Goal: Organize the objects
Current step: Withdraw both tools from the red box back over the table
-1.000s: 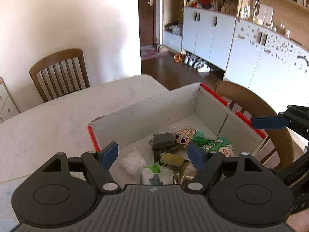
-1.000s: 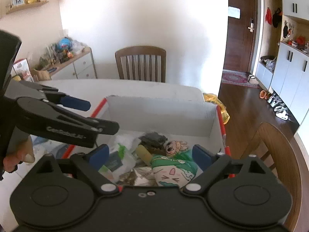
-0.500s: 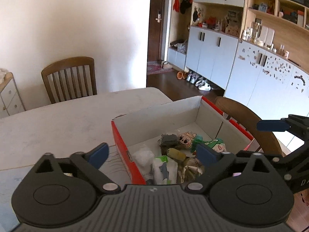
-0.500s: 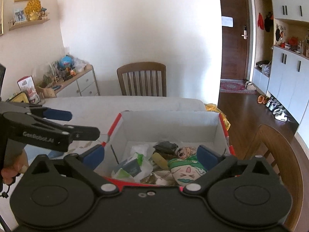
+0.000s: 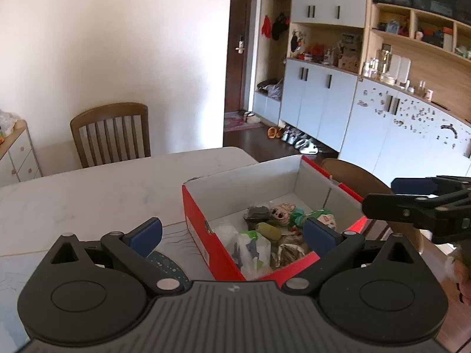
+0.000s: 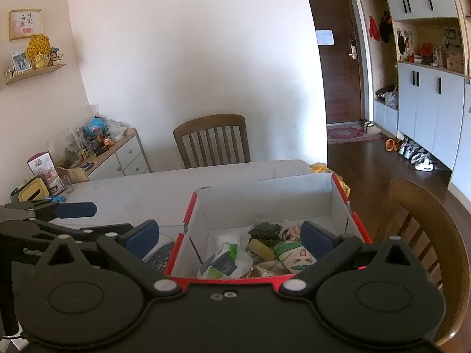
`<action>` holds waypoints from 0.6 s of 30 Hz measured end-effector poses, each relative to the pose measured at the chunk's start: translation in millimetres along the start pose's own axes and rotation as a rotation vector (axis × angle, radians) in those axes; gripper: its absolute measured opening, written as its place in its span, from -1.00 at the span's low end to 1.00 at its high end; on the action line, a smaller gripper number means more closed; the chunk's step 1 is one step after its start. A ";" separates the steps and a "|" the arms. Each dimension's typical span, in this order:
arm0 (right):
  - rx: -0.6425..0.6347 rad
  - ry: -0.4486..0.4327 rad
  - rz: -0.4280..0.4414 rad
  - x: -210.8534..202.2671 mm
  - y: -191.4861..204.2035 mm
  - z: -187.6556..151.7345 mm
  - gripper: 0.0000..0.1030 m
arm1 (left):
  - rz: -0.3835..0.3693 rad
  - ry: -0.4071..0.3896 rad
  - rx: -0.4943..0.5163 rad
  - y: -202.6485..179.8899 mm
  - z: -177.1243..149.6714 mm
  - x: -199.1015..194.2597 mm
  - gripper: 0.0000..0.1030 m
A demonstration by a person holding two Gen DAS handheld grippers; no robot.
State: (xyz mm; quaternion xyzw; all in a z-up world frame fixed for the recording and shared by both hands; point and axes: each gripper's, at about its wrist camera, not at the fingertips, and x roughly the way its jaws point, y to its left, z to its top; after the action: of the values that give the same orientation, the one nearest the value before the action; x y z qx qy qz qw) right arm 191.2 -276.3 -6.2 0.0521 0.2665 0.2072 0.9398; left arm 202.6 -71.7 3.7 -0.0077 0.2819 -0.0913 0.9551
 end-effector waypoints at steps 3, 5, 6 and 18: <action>0.025 0.001 -0.008 -2.3 1.7 -3.4 0.98 | 0.000 0.001 0.003 -1.6 -3.0 -6.8 0.99; 0.028 -0.003 -0.012 -4.7 3.5 -5.8 0.98 | -0.004 0.006 -0.001 -1.5 -5.4 -8.8 0.99; 0.025 -0.003 -0.019 -5.4 4.8 -6.7 0.98 | -0.008 0.012 -0.005 -0.7 -6.6 -9.3 0.99; 0.037 -0.001 -0.039 -13.0 8.4 -18.0 0.98 | -0.017 0.035 -0.005 -0.3 -10.5 -10.5 0.99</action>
State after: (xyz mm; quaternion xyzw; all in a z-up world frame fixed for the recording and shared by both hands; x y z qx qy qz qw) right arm 168.6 -274.3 -13.5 0.0645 0.2709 0.1839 0.9427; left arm 188.2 -69.8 0.5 -0.0110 0.2986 -0.0987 0.9492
